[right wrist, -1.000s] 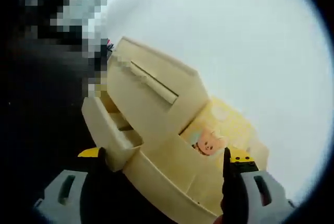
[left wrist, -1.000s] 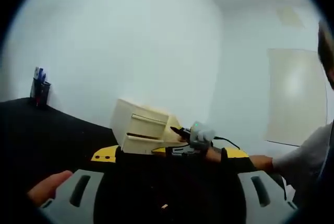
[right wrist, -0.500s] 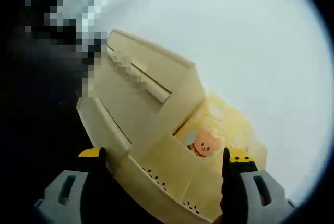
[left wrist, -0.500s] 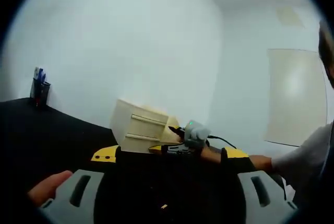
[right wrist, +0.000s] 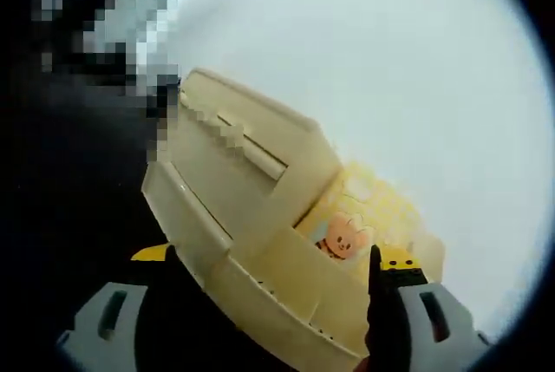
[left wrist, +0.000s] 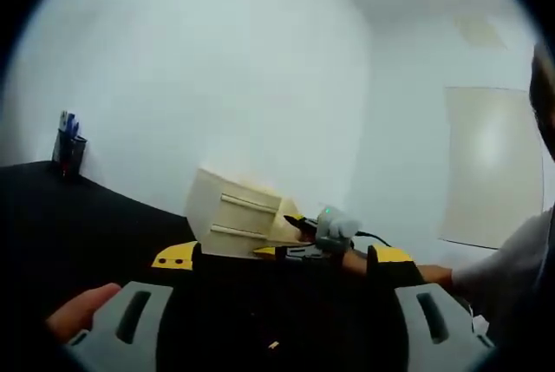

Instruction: Open the drawer, pick up the cosmetic bottles from the table one by one, place them into the drawer, release the gripper, close the drawer, and move the gripper away

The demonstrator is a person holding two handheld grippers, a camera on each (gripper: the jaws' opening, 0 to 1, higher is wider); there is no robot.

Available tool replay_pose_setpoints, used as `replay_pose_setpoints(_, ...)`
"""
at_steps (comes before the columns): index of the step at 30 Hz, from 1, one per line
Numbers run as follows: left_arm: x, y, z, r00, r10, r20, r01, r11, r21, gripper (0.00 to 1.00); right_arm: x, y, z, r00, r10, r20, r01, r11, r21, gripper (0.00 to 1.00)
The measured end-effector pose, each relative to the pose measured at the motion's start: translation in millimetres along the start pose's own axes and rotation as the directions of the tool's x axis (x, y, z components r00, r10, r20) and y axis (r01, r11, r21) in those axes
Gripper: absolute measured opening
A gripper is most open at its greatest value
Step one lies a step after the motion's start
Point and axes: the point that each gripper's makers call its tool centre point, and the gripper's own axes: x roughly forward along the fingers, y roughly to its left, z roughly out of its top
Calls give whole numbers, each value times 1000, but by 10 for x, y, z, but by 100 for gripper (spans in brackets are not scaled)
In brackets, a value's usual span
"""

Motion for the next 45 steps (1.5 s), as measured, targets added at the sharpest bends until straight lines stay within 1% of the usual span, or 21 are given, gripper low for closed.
replay_pose_setpoints(5,32,1,-48,1000,6,-15,-6,1000,4,72,-313,-29,140,998,34,57,-38,996,80,86)
replay_pose_setpoints(12,48,1,-152,998,26,-50,-24,999,26,72,-725,15,435,992,62,109,-72,993,91,83)
replay_pose_setpoints(15,36,23,-195,998,34,-57,-34,999,5,72,-901,169,568,985,106,139,-126,982,144,82)
replay_pose_setpoints(21,19,58,-310,992,63,-106,-61,998,21,71,-1295,289,988,947,154,281,-222,948,229,82)
replay_pose_setpoints(23,8,84,-303,991,71,-110,-70,997,20,71,-1439,263,1224,914,166,370,-274,926,261,83)
replay_pose_setpoints(24,4,92,-300,991,74,-110,-73,997,19,71,-1511,234,1301,907,164,387,-283,919,276,83)
replay_pose_setpoints(25,-7,110,-277,991,77,-108,-76,997,17,71,-1613,224,1410,889,162,429,-306,907,291,83)
replay_pose_setpoints(26,-17,116,-252,992,78,-102,-77,997,12,71,-1745,246,1557,857,171,487,-352,884,309,83)
replay_pose_setpoints(27,-22,126,-232,992,77,-97,-76,997,8,71,-1909,279,1712,809,186,558,-423,843,332,82)
replay_pose_setpoints(29,-23,123,-211,993,74,-94,-74,997,6,71,-2181,317,1930,748,195,634,-510,780,362,83)
replay_pose_setpoints(31,-22,113,-204,993,71,-95,-71,997,10,71,-2429,362,2118,687,207,696,-570,747,341,84)
replay_pose_setpoints(33,-20,101,-213,992,69,-102,-68,998,16,71,-2554,414,2182,690,230,686,-559,772,303,84)
replay_pose_setpoints(34,-20,98,-216,992,69,-104,-68,998,18,71,-2640,458,2230,672,245,699,-570,773,277,84)
replay_pose_setpoints(35,-19,95,-219,992,69,-106,-67,998,21,71,-2694,470,2258,667,248,703,-573,774,271,84)
replay_pose_setpoints(36,-20,93,-217,992,69,-107,-67,998,22,71,-2725,504,2257,675,262,690,-572,777,264,84)
replay_pose_setpoints(38,-22,93,-212,992,69,-105,-67,998,21,71,-2836,544,2295,654,278,704,-597,761,254,84)
replay_pose_setpoints(39,-23,94,-214,992,70,-104,-68,997,21,71,-2891,561,2312,646,281,710,-619,736,272,84)
replay_pose_setpoints(41,-24,96,-218,992,71,-104,-70,997,19,71,-3035,595,2331,614,269,742,-686,648,332,84)
replay_pose_setpoints(42,-24,96,-223,992,72,-106,-70,997,19,71,-3080,589,2314,607,250,755,-712,592,376,85)
replay_pose_setpoints(44,-20,98,-241,991,73,-112,-71,997,24,71,-3075,571,2171,652,209,728,-701,532,475,92)
replay_pose_setpoints(45,-15,93,-250,991,72,-115,-69,997,26,71,-3057,563,2067,684,190,704,-677,526,515,92)
